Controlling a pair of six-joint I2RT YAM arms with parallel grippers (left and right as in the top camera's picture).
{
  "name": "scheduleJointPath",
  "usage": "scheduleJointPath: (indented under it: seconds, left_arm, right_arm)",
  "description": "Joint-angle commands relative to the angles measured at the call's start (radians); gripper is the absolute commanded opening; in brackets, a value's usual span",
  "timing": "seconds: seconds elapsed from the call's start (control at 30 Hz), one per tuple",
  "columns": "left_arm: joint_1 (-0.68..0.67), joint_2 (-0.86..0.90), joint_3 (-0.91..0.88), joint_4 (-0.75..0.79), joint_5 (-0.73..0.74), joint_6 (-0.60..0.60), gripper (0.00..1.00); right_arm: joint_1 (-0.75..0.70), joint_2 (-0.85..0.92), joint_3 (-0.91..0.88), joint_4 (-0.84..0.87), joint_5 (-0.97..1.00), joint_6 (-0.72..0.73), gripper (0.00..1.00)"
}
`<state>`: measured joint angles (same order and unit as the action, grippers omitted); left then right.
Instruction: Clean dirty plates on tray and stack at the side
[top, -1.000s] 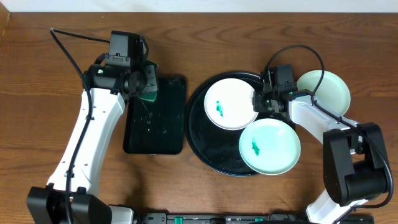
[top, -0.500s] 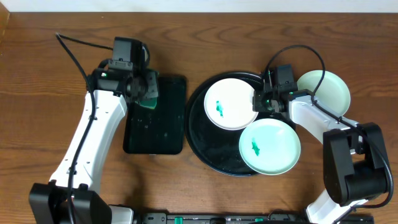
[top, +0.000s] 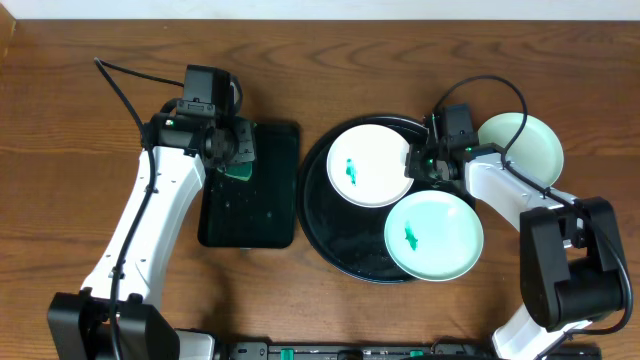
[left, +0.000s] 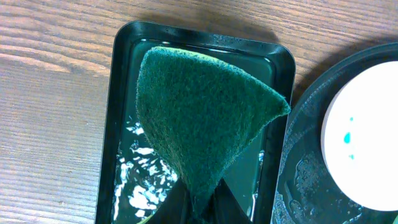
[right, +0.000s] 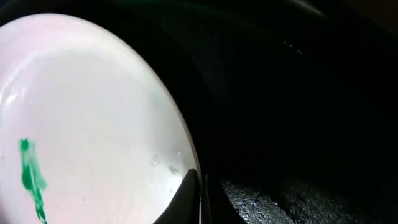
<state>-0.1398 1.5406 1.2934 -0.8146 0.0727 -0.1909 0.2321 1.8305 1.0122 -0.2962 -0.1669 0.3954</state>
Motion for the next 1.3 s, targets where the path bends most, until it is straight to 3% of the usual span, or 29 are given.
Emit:
scheduleJointPath:
  seconds: [0.0,0.23,0.4,0.57,0.83,1.27]
  left_arm:
    - [-0.002,-0.016,0.002,0.0,-0.002,-0.01,0.07]
    - [-0.002,-0.016,0.002,0.001,-0.002,-0.01,0.07]
    - [-0.002,-0.016,0.001,0.012,-0.002,-0.009,0.07]
    - [-0.002,-0.014,-0.001,0.027,-0.002,-0.009,0.07]
    - [-0.002,-0.01,-0.001,0.03,-0.002,-0.009,0.07]
    - [-0.002,-0.01,-0.001,0.031,-0.002,-0.009,0.08]
  right_arm:
    - [0.0,0.006,0.007,-0.007,-0.037,0.019,0.17]
    - [0.0,-0.011,0.009,-0.002,-0.062,-0.014,0.3]
    - [-0.002,-0.029,0.009,0.021,-0.058,-0.09,0.29]
    - [-0.001,-0.029,0.009,0.024,0.04,-0.114,0.25]
    - [0.002,-0.028,0.008,0.027,0.043,-0.122,0.11]
    - [0.014,-0.003,0.008,0.054,0.043,-0.123,0.01]
